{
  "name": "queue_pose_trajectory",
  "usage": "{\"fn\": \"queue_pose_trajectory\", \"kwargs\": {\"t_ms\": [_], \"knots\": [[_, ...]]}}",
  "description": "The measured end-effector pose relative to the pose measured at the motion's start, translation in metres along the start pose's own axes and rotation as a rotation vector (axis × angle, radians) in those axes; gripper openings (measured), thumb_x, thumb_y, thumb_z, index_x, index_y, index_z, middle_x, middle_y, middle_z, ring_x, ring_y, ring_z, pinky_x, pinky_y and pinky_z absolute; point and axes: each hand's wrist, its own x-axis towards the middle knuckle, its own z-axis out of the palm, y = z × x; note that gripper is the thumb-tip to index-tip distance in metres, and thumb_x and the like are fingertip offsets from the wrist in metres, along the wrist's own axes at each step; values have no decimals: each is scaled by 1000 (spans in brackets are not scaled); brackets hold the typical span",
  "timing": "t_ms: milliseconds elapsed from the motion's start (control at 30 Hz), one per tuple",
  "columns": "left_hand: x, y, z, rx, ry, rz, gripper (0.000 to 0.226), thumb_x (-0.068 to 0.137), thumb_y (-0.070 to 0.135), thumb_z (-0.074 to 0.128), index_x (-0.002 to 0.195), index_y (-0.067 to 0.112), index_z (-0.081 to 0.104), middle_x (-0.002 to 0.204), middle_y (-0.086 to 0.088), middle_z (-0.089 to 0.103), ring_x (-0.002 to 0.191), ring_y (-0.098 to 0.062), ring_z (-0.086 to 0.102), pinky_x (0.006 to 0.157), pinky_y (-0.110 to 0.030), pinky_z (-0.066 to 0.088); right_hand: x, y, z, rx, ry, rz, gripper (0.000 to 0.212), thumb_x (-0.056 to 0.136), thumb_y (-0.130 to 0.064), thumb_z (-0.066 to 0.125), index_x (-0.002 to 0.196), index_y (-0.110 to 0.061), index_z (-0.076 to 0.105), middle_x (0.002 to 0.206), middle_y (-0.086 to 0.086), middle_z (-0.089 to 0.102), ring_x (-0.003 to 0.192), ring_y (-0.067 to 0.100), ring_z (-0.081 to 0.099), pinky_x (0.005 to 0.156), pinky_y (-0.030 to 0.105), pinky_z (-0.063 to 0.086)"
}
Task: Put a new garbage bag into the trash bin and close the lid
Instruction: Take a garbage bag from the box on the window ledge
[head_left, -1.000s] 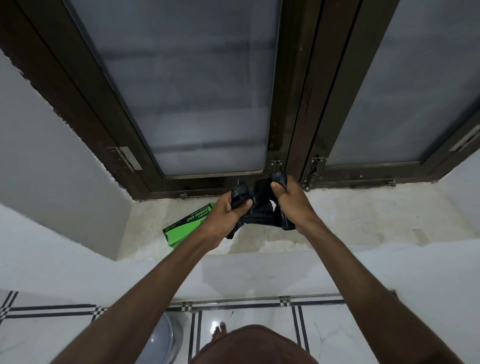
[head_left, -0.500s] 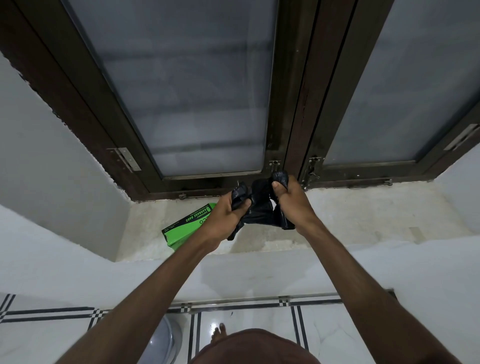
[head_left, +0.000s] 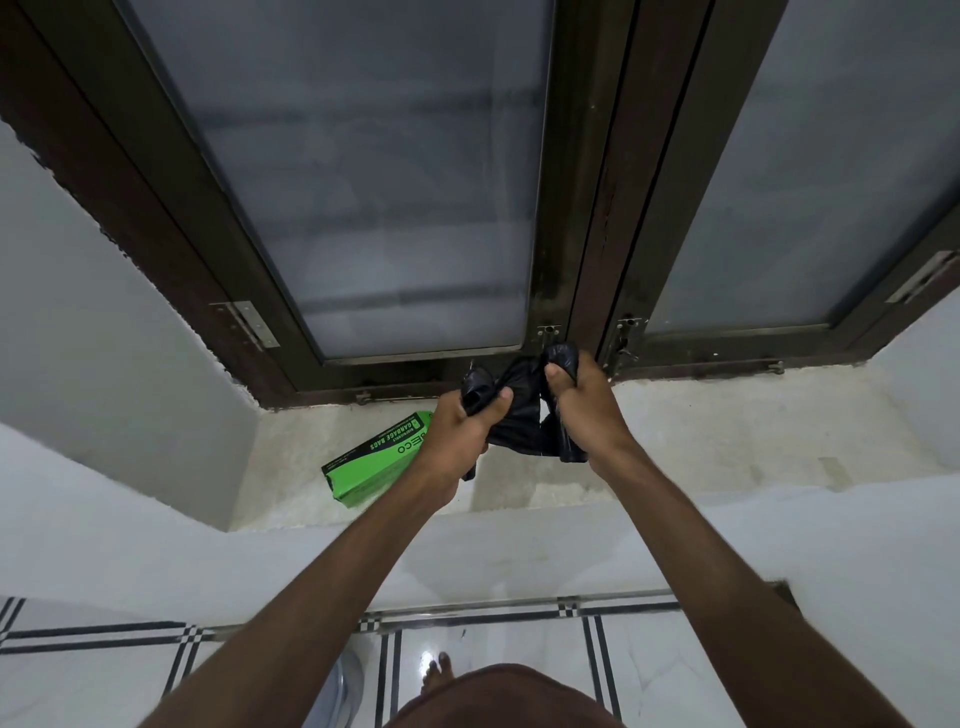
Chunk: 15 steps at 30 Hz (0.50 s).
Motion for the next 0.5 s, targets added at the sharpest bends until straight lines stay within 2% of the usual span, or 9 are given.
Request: {"fn": "queue_pose_trajectory", "kwargs": {"t_ms": [67, 200, 333, 433, 500], "knots": [[1, 0, 4, 4, 19, 17, 31, 94, 23, 64, 64, 18, 55, 49, 10, 39, 44, -7, 30, 46, -20, 26, 3, -2, 1, 11, 21, 20, 28, 103, -28, 47, 128, -18, 52, 122, 4, 62, 113, 21, 58, 96, 35, 45], [2, -1, 8, -16, 52, 24, 28, 93, 24, 66, 66, 19, 61, 45, 13, 41, 41, -6, 28, 48, -22, 21, 8, -5, 1, 23, 28, 50, 27, 102, -27, 48, 127, -18, 54, 121, 6, 63, 113, 22, 59, 98, 36, 47], [1, -2, 11, -27, 57, 65, 25, 94, 19, 64, 69, 19, 62, 41, 16, 47, 38, 3, 36, 43, -16, 26, 8, -6, 3, 14, 52, 49, 24, 102, -25, 48, 124, -16, 55, 116, 6, 64, 110, 23, 59, 92, 34, 46], [0, -2, 13, -23, 63, 59, 26, 94, 20, 65, 68, 20, 62, 41, 16, 45, 39, 2, 34, 46, -18, 24, 7, -7, 5, -10, 74, 37, 23, 103, -23, 46, 123, -15, 54, 115, 6, 63, 110, 24, 58, 87, 32, 42], [-2, 2, 13, 14, 55, 61, 24, 95, 22, 62, 71, 21, 61, 40, 17, 46, 38, 2, 35, 43, -18, 25, 5, -8, 4, -28, 85, 9, 23, 103, -23, 45, 123, -15, 53, 116, 6, 62, 111, 24, 57, 89, 32, 42]]}}
